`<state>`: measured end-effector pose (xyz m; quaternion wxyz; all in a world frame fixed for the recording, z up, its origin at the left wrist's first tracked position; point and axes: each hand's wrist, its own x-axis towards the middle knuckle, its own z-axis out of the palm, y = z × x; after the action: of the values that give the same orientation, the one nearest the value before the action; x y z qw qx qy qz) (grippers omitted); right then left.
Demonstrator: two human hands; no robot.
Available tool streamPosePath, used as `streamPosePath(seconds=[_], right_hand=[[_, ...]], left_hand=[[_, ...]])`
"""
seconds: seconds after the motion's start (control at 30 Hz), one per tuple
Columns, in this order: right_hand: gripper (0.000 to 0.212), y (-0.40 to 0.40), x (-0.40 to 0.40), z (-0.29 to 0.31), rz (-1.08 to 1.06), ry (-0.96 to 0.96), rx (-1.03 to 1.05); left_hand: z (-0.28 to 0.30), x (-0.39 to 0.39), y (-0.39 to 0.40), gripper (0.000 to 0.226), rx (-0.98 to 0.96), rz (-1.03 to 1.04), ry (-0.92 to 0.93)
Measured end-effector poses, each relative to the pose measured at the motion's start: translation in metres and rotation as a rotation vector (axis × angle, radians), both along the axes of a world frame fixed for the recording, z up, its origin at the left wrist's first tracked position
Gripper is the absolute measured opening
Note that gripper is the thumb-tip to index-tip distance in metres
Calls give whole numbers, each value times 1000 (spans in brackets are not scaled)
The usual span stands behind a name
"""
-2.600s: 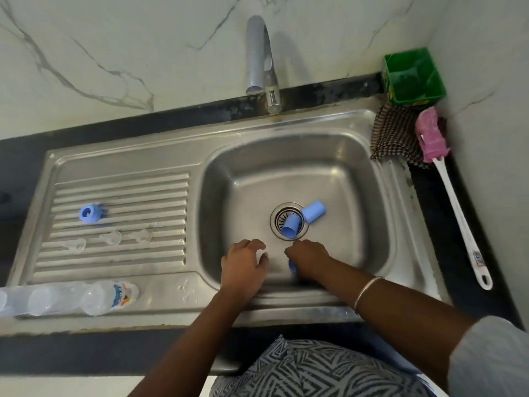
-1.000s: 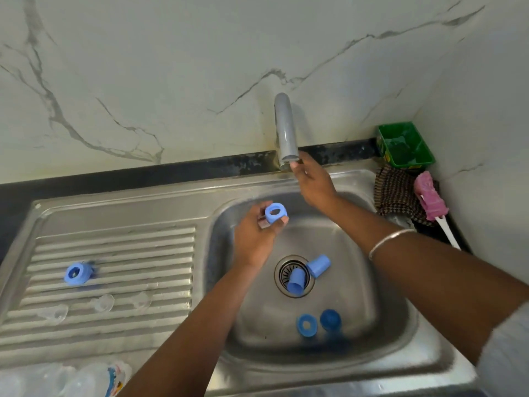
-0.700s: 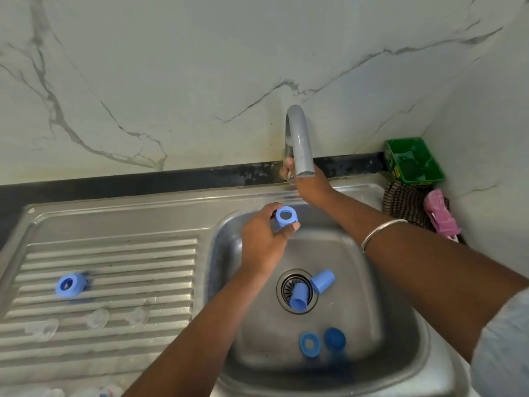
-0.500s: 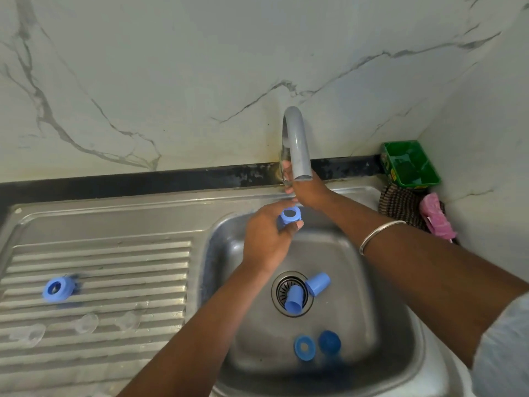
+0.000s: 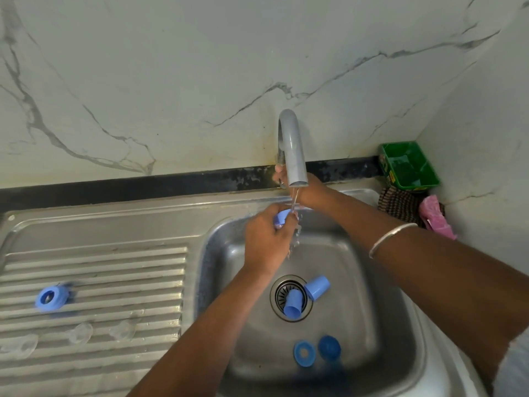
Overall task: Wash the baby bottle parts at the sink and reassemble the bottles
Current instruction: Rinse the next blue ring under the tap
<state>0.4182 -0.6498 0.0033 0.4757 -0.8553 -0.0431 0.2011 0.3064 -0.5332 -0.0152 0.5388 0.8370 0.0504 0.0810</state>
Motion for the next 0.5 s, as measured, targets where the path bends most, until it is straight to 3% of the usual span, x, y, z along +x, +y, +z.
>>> streamPosePath(seconds=[0.27,0.37,0.5], right_hand=[[12,-12,-68,-4,-352,-192,137],[21,-17,-95,-4,-271,-196,175],[37,-18,-115,-5,-124,-244,91]], left_hand=[[10,6,-11,23,-724,174,541],[11,3,-11,34,-787,173,638],[12,-1,-13,42,-777,160,613]])
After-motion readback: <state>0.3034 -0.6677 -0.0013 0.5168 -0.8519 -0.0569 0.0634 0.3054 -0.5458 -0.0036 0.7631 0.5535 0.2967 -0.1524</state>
